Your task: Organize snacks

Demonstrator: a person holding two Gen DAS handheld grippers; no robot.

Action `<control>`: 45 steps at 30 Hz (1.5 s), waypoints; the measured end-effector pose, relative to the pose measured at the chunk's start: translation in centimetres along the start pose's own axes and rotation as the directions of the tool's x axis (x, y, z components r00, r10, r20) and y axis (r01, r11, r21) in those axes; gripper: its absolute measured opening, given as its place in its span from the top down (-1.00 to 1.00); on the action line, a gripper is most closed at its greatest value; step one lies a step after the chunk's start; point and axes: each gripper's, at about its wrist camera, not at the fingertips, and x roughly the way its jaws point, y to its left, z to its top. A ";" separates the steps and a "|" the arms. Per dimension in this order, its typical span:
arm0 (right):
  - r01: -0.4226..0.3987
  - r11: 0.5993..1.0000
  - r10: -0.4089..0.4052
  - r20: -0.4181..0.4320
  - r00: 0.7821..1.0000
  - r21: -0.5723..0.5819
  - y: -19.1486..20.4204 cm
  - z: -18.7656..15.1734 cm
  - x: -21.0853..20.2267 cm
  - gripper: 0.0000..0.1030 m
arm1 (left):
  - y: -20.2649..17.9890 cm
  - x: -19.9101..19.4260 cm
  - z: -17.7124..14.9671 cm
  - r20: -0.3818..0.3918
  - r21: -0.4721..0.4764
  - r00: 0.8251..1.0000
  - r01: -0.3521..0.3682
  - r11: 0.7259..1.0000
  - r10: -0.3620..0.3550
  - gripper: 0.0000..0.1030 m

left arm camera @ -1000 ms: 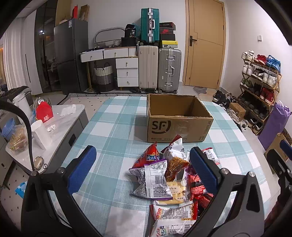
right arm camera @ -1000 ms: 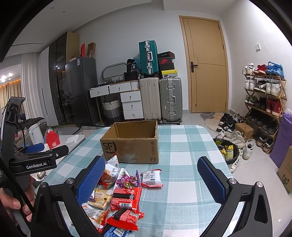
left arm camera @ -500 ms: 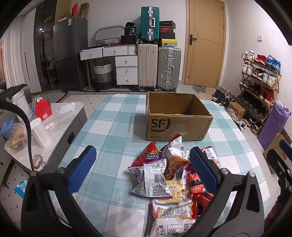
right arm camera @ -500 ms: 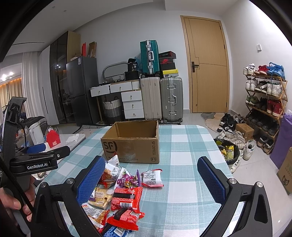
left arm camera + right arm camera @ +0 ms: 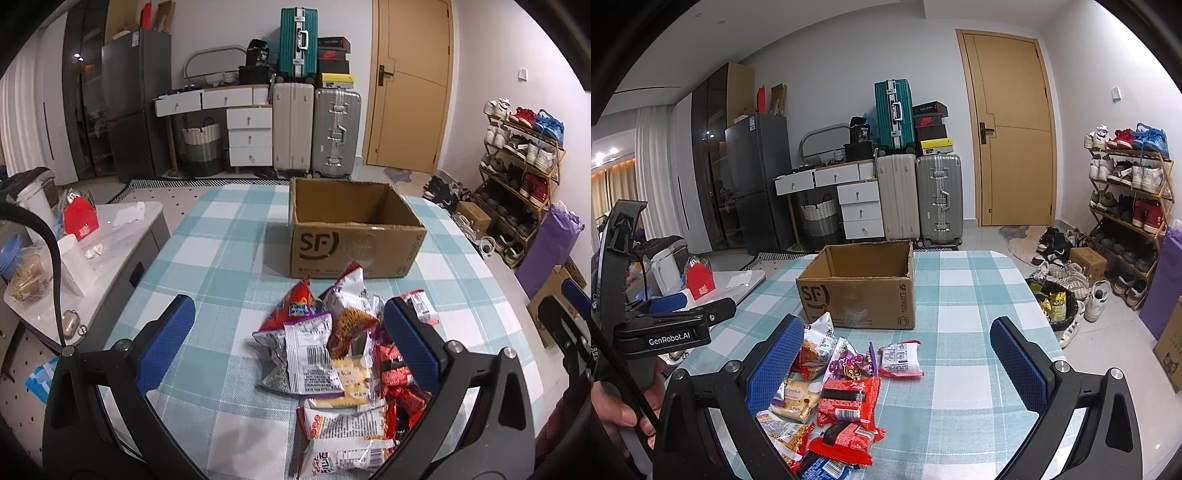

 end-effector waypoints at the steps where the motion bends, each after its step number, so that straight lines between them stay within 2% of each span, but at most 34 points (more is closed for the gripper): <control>1: 0.001 1.000 -0.001 0.000 1.000 -0.001 0.0 0.0 0.0 -1.00 | 0.0 0.1 -0.3 -0.005 0.008 1.000 0.006 1.000 -0.006 -0.98; 6: 0.005 1.000 -0.005 -0.008 1.000 0.005 -0.4 -0.4 -0.1 -1.00 | -0.2 0.9 -2.8 -0.027 0.075 0.998 0.051 0.996 -0.049 -0.98; 13: -0.007 1.000 0.007 -0.034 0.999 0.014 -0.8 -1.5 0.3 -1.00 | -0.3 2.4 -6.9 -0.130 0.146 0.987 0.113 0.983 -0.094 -0.98; 19: -0.019 1.000 0.020 -0.056 0.998 0.016 -0.7 -2.3 0.9 -1.00 | -1.2 3.8 -9.1 -0.195 0.141 0.961 0.228 0.964 -0.199 -0.98; 23: -0.022 1.000 0.023 -0.073 0.997 0.016 -0.8 -3.0 1.4 -1.00 | -2.9 4.5 -9.9 -0.230 0.153 0.944 0.275 0.949 -0.236 -0.98; 25: -0.022 1.000 0.024 -0.080 0.997 0.021 -1.0 -3.3 1.5 -1.00 | -3.5 5.2 -10.3 -0.262 0.139 0.930 0.300 0.944 -0.257 -0.98; 33: -0.025 0.999 0.028 -0.094 0.995 0.042 -1.5 -4.0 1.7 -1.00 | -3.0 7.5 -11.5 -0.323 0.079 0.903 0.324 0.943 -0.284 -0.95; 35: -0.027 0.999 0.031 -0.099 0.995 0.045 -1.5 -4.2 1.8 -1.00 | -2.7 7.7 -11.5 -0.324 0.045 0.892 0.347 0.937 -0.315 -0.86; 37: -0.030 0.998 0.035 -0.105 0.994 0.047 -1.4 -4.3 2.0 -1.00 | -2.5 7.8 -11.6 -0.322 0.024 0.879 0.379 0.925 -0.352 -0.63; 38: -0.033 0.998 0.038 -0.109 0.993 0.050 -1.5 -4.4 2.1 -1.00 | -2.5 8.1 -11.6 -0.327 0.005 0.863 0.408 0.913 -0.384 -0.50; 41: -0.042 0.997 0.049 -0.122 0.991 0.057 -1.3 -4.6 2.3 -1.00 | -1.8 7.8 -11.6 -0.320 -0.020 0.851 0.434 0.901 -0.417 -0.46; 45: -0.045 0.998 0.052 -0.128 0.990 0.054 -1.1 -4.9 2.4 -1.00 | -1.4 7.6 -11.6 -0.311 -0.018 0.842 0.459 0.888 -0.442 -0.26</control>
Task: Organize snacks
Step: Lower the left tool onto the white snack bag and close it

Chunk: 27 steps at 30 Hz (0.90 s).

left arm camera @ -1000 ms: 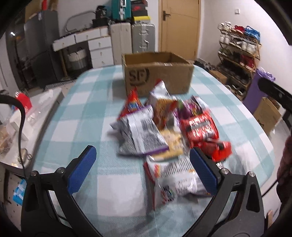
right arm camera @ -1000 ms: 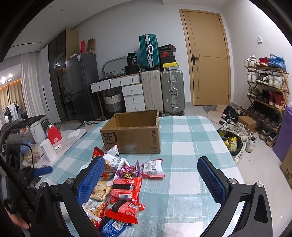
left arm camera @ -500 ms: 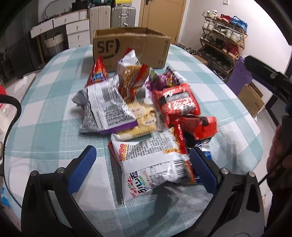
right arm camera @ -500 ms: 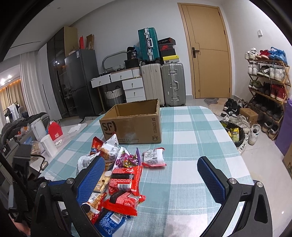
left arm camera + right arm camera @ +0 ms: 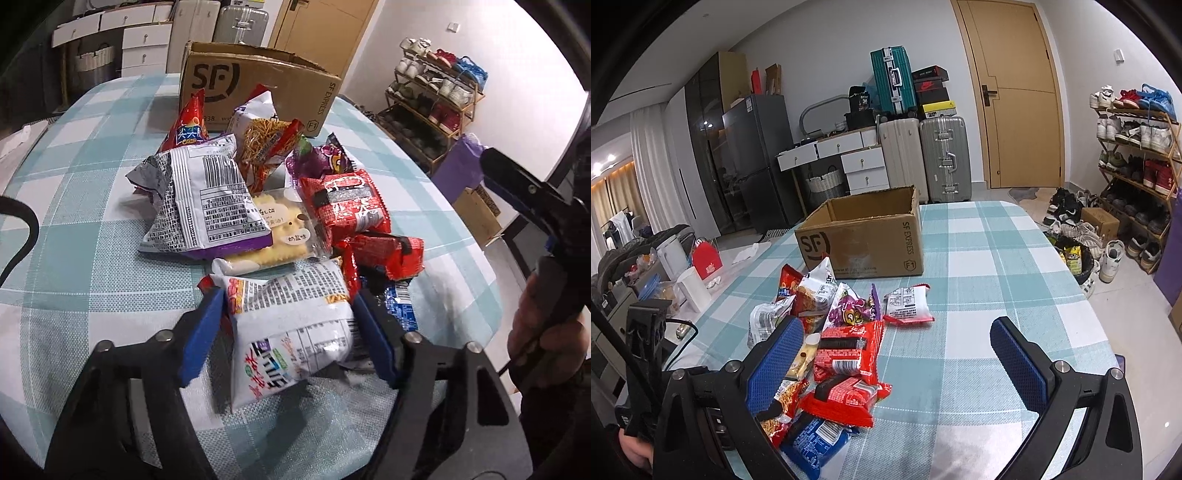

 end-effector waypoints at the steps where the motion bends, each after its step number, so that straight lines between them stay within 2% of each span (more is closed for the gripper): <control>1: -0.001 1.000 0.001 -0.002 1.000 0.000 0.1 -0.1 0.0 -1.00 | 0.0 -0.1 -0.1 0.004 0.005 1.000 0.001 1.000 -0.001 -0.24; 4: -0.006 1.000 0.006 -0.012 1.000 0.003 0.2 -0.2 0.2 -1.00 | -0.2 -0.3 -0.2 0.013 0.024 1.000 0.007 1.000 -0.007 -0.08; 11: -0.009 1.000 0.009 -0.022 1.000 -0.011 0.7 -0.4 0.7 -1.00 | 0.2 -1.1 -0.9 0.041 0.019 0.999 0.031 0.999 -0.032 0.05; 17: -0.006 1.000 0.006 -0.027 1.000 -0.009 0.7 -0.4 0.9 -1.00 | 0.4 -1.3 -0.9 0.033 -0.003 0.997 0.074 0.997 -0.074 0.07; 20: -0.008 1.000 0.008 -0.023 1.000 -0.010 0.7 -0.4 0.8 -1.00 | -0.1 -1.5 -1.1 0.031 0.021 0.998 0.057 0.998 -0.058 0.07; 27: -0.037 0.999 0.037 -0.035 0.999 0.010 0.4 -0.3 0.7 -1.00 | -0.1 -2.0 -1.1 0.032 0.013 0.997 0.076 0.997 -0.077 0.08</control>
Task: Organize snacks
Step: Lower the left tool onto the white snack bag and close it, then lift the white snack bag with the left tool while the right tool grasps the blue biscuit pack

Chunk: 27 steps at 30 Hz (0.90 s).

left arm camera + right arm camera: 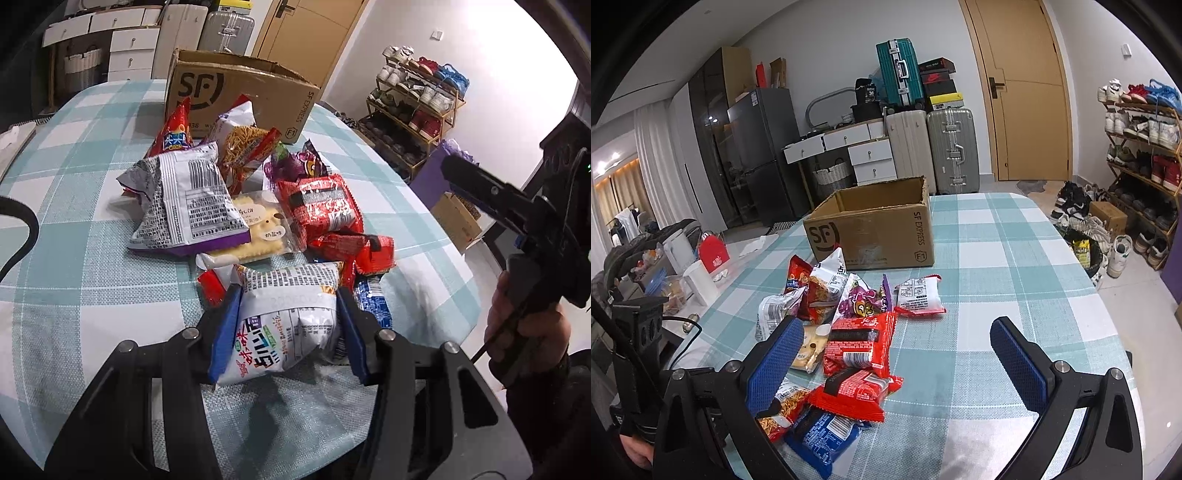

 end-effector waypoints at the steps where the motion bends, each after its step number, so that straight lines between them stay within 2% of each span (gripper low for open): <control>1: -0.006 1.000 0.006 -0.002 1.000 0.005 -0.1 0.0 0.0 -1.00 | 0.0 -0.3 0.0 0.007 -0.002 1.000 -0.001 1.000 0.001 0.08; 7: -0.013 1.000 0.013 -0.012 1.000 0.021 -0.6 -0.1 0.0 -1.00 | 0.2 -2.2 0.5 0.033 0.002 0.999 0.007 1.000 -0.008 0.07; 12: -0.057 0.997 0.060 -0.048 0.997 0.055 -0.9 -0.7 0.2 -1.00 | 0.5 -4.4 1.3 0.080 -0.007 0.997 0.014 1.000 -0.014 0.07; 14: -0.097 0.993 0.102 -0.074 0.992 0.070 -1.1 -1.2 0.3 -1.00 | 0.6 -5.2 1.6 0.103 -0.011 0.995 0.012 1.000 -0.011 0.07; 19: -0.108 0.991 0.117 -0.108 0.987 0.080 -1.3 -2.8 0.5 -1.00 | 0.8 -7.0 2.1 0.139 -0.012 0.990 0.002 1.000 0.000 0.07; 24: -0.132 0.984 0.150 -0.153 0.977 0.123 -1.5 -4.5 0.9 -1.00 | 1.2 -8.6 2.4 0.173 -0.019 0.985 -0.021 1.000 0.024 0.07; 27: -0.173 0.976 0.196 -0.189 0.962 0.136 -0.8 -5.7 1.3 -0.99 | 1.4 -9.3 2.3 0.187 -0.025 0.982 -0.031 0.999 0.035 0.07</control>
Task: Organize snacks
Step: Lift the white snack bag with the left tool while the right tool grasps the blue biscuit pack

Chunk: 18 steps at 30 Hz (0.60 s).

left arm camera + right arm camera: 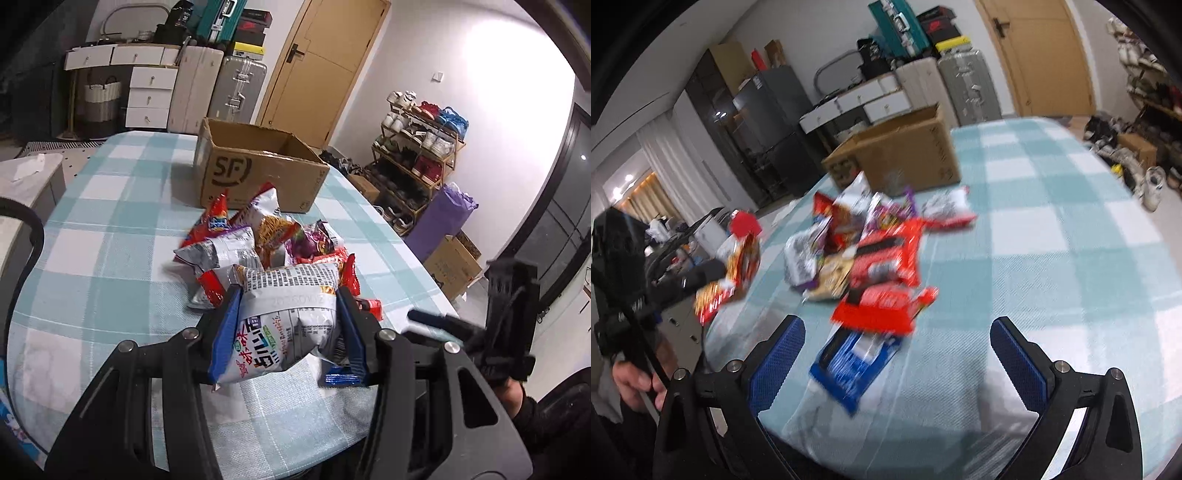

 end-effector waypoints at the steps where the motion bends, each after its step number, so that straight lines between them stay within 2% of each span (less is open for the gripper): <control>1: -0.017 1.000 0.017 -0.014 1.000 -0.004 0.3 -0.4 0.3 -0.99 | 0.1 -0.3 0.0 0.010 -0.004 1.000 -0.008 1.000 0.008 0.07; 4: -0.046 0.999 0.044 -0.053 0.998 -0.026 1.5 -1.3 1.2 -0.98 | 0.4 -1.0 0.1 0.030 -0.011 0.999 -0.021 1.000 0.022 0.07; 10: -0.048 0.997 0.042 -0.107 0.993 -0.057 3.5 -2.2 3.0 -0.92 | 0.8 -2.2 0.0 0.046 -0.019 0.998 -0.036 0.999 0.037 0.07; 12: -0.034 0.997 0.025 -0.112 0.993 -0.076 4.2 -2.3 3.5 -0.92 | 1.1 -2.6 0.0 0.063 -0.032 0.996 -0.053 0.998 0.055 0.07; 14: 0.014 0.997 -0.023 -0.111 0.994 -0.082 4.8 -2.3 4.1 -0.82 | 1.3 -3.0 -0.1 0.070 -0.038 0.995 -0.071 0.997 0.073 0.07; 15: 0.037 0.996 -0.046 -0.110 0.993 -0.085 5.0 -2.3 4.2 -0.71 | 1.3 -3.0 -0.1 0.070 -0.039 0.995 -0.072 0.997 0.075 0.07; 18: 0.067 0.991 -0.084 -0.144 0.986 -0.114 5.8 -2.4 5.5 -0.67 | 1.6 -3.4 -0.3 0.070 -0.047 0.994 -0.078 0.996 0.081 0.07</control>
